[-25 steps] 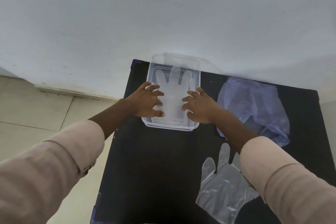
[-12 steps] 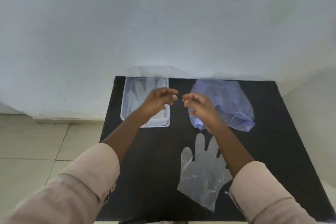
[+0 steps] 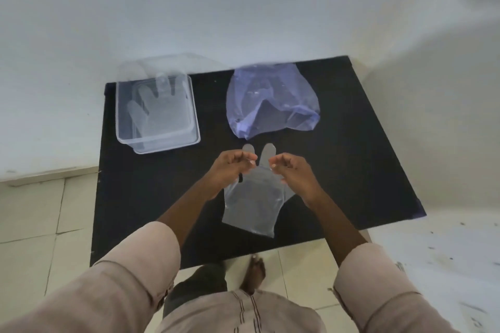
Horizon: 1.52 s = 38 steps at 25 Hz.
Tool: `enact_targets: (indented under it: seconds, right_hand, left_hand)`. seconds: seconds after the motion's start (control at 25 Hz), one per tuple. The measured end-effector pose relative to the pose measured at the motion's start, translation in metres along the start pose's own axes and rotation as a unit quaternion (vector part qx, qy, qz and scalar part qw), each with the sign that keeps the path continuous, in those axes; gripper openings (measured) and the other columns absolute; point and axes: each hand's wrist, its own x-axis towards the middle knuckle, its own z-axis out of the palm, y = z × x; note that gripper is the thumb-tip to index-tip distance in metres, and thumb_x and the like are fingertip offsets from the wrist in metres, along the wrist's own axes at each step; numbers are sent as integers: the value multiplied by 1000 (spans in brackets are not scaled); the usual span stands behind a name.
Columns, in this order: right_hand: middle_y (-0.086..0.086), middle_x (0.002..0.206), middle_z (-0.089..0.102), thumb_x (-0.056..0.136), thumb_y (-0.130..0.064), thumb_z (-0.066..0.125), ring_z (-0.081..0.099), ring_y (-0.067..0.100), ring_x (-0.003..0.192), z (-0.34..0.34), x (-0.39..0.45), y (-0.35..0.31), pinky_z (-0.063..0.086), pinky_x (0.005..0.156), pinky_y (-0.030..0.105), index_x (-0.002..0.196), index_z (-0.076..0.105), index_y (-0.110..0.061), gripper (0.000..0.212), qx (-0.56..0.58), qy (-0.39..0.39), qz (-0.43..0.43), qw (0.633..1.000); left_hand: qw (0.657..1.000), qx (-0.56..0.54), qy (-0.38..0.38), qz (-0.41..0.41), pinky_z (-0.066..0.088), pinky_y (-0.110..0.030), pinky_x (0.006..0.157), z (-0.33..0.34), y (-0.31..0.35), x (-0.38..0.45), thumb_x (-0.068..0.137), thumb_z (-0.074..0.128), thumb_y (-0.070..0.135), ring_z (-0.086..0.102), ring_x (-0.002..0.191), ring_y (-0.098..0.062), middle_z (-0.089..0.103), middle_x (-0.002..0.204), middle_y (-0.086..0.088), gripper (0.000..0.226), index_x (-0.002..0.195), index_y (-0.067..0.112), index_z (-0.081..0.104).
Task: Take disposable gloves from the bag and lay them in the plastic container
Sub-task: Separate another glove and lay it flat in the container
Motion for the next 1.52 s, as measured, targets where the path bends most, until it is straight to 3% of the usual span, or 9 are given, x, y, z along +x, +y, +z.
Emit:
enact_targets:
  seconds: [0.12,0.44,0.64,0.76,0.92,1.12,1.2,1.32,1.52]
  right_hand:
    - [5,95,68,89,-21,60,63,14,82,4,-13,33,51,70,27,93,68,-14,11,-66,-20,62,996]
    - [7,81,71,75,-32,72,70,18,66,47,-37,79,59,63,32,89,61,-12,27,-184,-60,233,953]
    - [10,84,71,78,-16,69,67,13,53,62,-44,76,51,47,23,99,59,-7,25,-28,20,256,966]
    - [11,77,71,78,-5,66,60,14,54,56,-42,60,47,46,22,95,63,-3,17,132,14,314,940]
    - [8,65,68,77,-1,67,55,11,51,47,-42,44,43,44,19,88,68,1,11,264,-3,339,903]
    - [7,68,67,77,-7,70,56,11,55,38,-43,41,45,43,20,98,70,4,24,335,-2,347,876]
    - [9,82,68,77,-14,74,60,14,64,32,-47,46,51,52,25,103,65,-3,29,285,9,295,912]
    - [5,109,61,68,-35,83,60,17,93,27,-53,66,55,78,33,107,52,-18,53,-56,56,110,991]
    - [7,142,44,65,-46,82,43,26,129,39,-56,84,42,104,41,134,44,-23,82,-320,8,-100,942]
  left_hand:
    - [1000,14,-8,-27,53,-33,83,12,-21,-7,90,64,16,65,100,-22,70,111,-8,19,108,14,70]
    - [998,13,14,-62,49,-24,74,11,-56,-27,90,64,17,65,102,-22,70,111,-4,16,104,16,71]
    - [991,116,63,-28,52,-39,93,7,-71,-37,83,69,17,64,105,-21,70,110,-2,17,100,20,71]
    - [911,402,35,85,42,-44,101,12,-81,-53,68,74,35,50,116,-22,60,124,1,49,114,27,62]
    - [876,469,19,112,24,-42,112,29,-88,-57,66,74,42,34,132,-22,43,140,1,69,129,31,48]
    - [878,453,113,107,29,-37,106,30,-85,-49,80,70,31,41,126,-21,52,131,0,32,111,26,63]
    - [881,447,117,102,33,-36,101,25,-80,-46,84,67,28,45,120,-21,58,125,0,18,101,24,68]
    - [892,427,113,94,37,-35,94,19,-71,-39,82,69,26,49,112,-20,62,118,1,9,92,24,70]
    - [909,387,123,88,43,-35,90,22,-64,-34,80,73,25,52,105,-19,66,111,-2,4,83,22,71]
